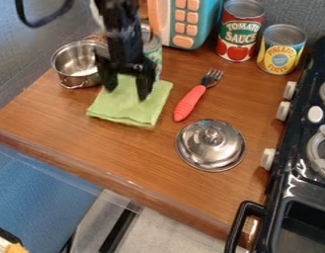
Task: Move the green cloth below the silver pot
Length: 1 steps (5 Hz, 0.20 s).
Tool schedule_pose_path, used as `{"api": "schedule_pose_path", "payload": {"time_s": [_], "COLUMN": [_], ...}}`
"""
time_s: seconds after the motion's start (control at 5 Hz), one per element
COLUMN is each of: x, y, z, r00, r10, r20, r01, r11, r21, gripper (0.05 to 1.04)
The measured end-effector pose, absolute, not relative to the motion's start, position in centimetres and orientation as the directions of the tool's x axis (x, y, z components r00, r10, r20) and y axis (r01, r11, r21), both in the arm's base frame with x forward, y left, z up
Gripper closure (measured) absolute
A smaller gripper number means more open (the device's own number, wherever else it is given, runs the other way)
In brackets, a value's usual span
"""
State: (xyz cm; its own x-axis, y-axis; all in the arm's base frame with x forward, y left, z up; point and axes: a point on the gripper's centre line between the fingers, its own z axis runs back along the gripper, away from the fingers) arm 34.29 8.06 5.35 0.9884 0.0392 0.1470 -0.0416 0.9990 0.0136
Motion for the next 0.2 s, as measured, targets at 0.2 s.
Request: {"api": "schedule_pose_path", "payload": {"time_s": [0.2], "x": [34.80], "y": [8.10], "z": [8.94], "r00": [0.980], "r10": [0.030], "r20": [0.195], "r01": [-0.037], "r11": [0.999], "r21": [0.029], "gripper": [0.085]}}
